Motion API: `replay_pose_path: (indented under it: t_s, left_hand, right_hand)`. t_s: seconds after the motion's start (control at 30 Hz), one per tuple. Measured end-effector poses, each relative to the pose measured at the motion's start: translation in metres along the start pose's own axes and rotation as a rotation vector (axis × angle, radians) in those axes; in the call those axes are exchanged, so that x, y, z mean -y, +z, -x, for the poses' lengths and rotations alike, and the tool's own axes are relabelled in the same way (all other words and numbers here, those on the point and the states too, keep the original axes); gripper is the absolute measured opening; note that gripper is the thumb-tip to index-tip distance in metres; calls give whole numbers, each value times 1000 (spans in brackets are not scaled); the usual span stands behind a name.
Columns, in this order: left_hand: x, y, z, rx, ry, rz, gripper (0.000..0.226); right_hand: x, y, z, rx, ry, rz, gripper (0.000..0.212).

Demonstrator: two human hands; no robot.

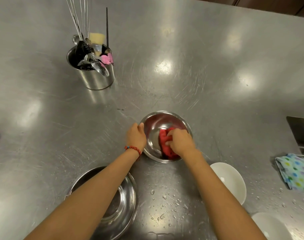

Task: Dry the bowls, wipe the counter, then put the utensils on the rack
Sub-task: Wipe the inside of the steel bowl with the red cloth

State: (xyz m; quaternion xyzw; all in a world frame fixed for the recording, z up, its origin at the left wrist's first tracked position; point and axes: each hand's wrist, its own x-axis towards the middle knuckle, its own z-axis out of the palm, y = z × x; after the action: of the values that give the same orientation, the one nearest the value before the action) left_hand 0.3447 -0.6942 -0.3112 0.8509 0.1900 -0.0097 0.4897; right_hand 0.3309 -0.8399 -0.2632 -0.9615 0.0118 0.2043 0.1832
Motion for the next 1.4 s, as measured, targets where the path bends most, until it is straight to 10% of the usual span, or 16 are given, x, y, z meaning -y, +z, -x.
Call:
replay_pose_path:
  t_s: [0.23, 0.53, 0.9, 1.4]
  left_hand:
    - [1, 4, 6, 18, 53, -36, 33]
    - [-2, 2, 1, 86, 105, -33, 45]
    - [-4, 7, 5, 100, -70, 99, 52]
    - [-2, 14, 15, 61, -5, 219, 45]
  right_hand:
    - [20, 18, 18, 17, -157, -502, 17]
    - [-10, -8, 16, 218, -132, -26, 18]
    - [30, 32, 15, -298, 335, -675, 17]
    - [14, 24, -1, -179, 8, -618, 26]
